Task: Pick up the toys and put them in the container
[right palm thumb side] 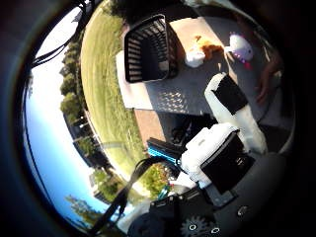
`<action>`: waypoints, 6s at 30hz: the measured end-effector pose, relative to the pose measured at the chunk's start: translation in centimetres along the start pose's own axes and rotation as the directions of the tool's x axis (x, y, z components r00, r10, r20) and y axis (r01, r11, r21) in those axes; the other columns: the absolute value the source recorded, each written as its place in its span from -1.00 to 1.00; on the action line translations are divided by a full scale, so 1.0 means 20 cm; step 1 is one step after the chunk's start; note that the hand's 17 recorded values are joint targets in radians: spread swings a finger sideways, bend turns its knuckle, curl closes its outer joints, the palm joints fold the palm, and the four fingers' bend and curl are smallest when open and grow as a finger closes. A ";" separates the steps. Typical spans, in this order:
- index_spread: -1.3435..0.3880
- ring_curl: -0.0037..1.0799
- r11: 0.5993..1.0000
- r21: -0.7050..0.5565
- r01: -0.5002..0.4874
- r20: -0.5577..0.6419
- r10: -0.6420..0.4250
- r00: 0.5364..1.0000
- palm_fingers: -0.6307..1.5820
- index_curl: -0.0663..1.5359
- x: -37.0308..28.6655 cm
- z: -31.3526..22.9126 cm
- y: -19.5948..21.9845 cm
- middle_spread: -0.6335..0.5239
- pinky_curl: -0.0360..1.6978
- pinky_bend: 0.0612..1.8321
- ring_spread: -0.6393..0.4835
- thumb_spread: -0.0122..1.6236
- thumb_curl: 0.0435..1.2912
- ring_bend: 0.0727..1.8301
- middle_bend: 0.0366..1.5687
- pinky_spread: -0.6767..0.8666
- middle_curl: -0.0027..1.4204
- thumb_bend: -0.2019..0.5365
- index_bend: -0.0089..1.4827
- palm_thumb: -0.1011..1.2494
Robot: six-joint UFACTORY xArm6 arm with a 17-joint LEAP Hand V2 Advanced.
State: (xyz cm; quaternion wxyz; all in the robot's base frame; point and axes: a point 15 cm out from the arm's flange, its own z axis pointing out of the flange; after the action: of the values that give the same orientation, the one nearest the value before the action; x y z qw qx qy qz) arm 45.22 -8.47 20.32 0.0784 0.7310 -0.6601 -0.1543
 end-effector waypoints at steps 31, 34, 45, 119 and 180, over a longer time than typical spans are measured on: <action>0.33 -0.38 0.978 0.115 -0.174 -0.059 0.182 0.982 -0.25 -0.49 0.67 0.91 -0.80 0.16 -0.64 -0.64 0.64 0.44 -0.41 -0.81 -0.85 0.45 -0.60 -0.56 -0.77 0.16; 0.34 -0.37 0.975 0.107 -0.192 -0.086 0.202 0.976 -0.25 -0.50 0.72 1.05 -0.81 0.18 -0.63 -0.59 0.66 0.42 -0.43 -0.80 -0.85 0.47 -0.60 -0.56 -0.77 0.12; 0.24 -0.03 0.979 0.079 -0.190 -0.115 0.198 0.973 0.53 -0.64 0.77 1.18 -0.78 -0.05 -0.52 -0.21 0.49 0.36 -0.40 -0.05 -0.31 0.49 -0.37 -0.47 -0.91 0.26; 0.05 -0.37 0.915 0.022 0.403 -0.034 -0.402 0.915 -0.49 -0.71 -1.15 0.30 -0.63 0.18 -0.32 -0.23 0.64 0.41 -0.20 -0.50 -0.84 0.50 -0.41 -0.52 -0.39 0.39; 0.05 0.11 0.941 -0.063 0.332 -0.246 -0.337 0.909 0.57 -0.61 -0.01 1.14 -0.98 -0.18 -0.49 -0.11 0.30 0.32 -0.27 0.23 -0.01 0.45 -0.14 -0.46 -0.75 0.46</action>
State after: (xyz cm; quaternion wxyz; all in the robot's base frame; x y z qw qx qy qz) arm 56.16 -3.87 -7.43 0.1415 0.8459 -0.5084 -0.0773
